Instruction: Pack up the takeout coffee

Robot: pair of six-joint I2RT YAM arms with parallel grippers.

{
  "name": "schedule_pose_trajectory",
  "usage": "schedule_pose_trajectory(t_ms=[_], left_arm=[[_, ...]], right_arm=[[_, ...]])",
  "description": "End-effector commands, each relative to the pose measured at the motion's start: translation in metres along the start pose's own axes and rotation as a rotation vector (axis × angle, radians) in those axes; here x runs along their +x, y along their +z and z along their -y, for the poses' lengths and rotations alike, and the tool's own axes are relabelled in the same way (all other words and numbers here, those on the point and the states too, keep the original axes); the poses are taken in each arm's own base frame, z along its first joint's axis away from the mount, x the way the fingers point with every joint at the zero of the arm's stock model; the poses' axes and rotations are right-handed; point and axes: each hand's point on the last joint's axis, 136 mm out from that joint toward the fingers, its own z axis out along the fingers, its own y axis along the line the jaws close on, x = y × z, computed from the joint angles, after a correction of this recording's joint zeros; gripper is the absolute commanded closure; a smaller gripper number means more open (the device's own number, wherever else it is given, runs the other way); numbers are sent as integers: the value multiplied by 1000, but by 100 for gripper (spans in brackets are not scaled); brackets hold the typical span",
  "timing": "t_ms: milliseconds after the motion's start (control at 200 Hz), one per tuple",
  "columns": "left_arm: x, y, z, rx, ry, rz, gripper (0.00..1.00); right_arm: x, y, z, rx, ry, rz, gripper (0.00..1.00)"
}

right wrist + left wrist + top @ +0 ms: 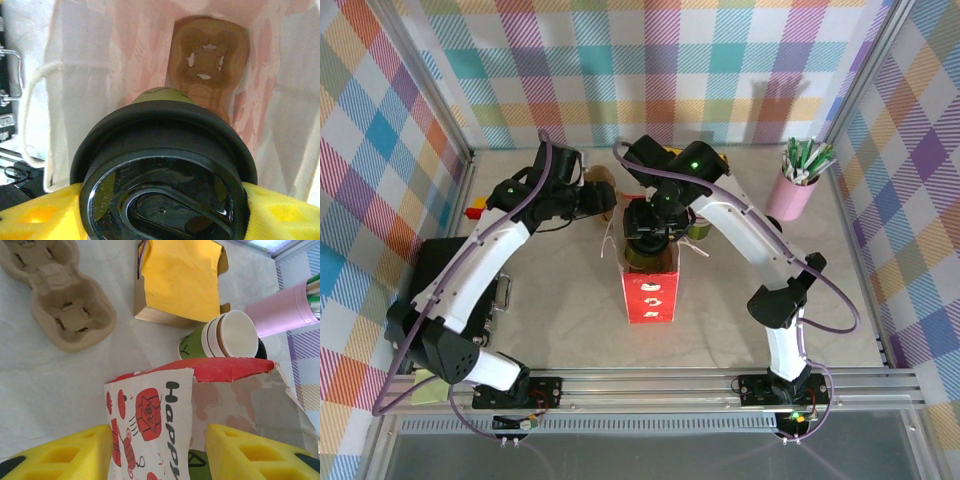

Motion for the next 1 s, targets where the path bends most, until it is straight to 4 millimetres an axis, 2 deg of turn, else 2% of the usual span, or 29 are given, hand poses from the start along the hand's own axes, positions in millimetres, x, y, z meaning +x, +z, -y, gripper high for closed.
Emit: schedule_pose_trajectory(t_ms=[0, 190, 460, 705, 995], left_arm=[[-2, 1, 22, 101, 48, -35, 47], [6, 12, 27, 125, 106, -110, 42], [18, 28, 7, 18, 141, -178, 44], [26, 33, 11, 27, 91, -196, 64], [27, 23, 8, 22, -51, -126, 83]], right_arm=[[34, 1, 31, 145, 10, -135, 34], [34, 4, 32, 157, -9, -141, 34], [34, 9, 32, 160, -44, -158, 34], [36, 18, 29, 160, -65, -192, 34], [41, 25, 33, 181, -83, -227, 34]])
